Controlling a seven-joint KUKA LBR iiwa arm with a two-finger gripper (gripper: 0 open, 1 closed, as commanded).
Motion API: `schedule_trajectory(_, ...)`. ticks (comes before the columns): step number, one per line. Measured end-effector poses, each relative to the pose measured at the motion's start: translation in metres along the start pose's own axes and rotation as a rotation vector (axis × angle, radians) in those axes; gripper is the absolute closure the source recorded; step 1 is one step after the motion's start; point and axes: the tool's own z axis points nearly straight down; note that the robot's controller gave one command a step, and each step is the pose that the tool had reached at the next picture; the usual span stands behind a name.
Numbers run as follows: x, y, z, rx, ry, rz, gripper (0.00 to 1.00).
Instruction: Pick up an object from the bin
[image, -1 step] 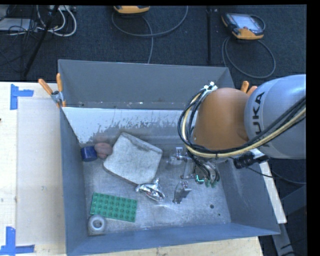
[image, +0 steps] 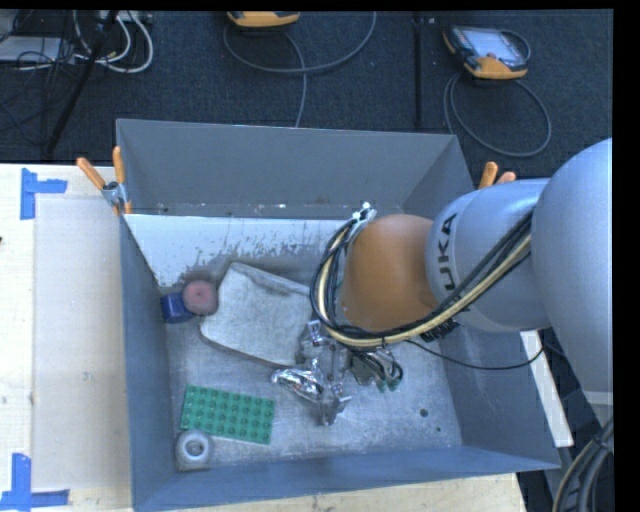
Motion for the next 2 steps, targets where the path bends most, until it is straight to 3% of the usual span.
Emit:
schedule_trajectory(1,-0.004,0.000,-0.002,0.000,-0.016,0.004,1.00)
schedule_trajectory(2,0.006,0.000,-0.163,0.001,-0.019,-0.083,1.00)
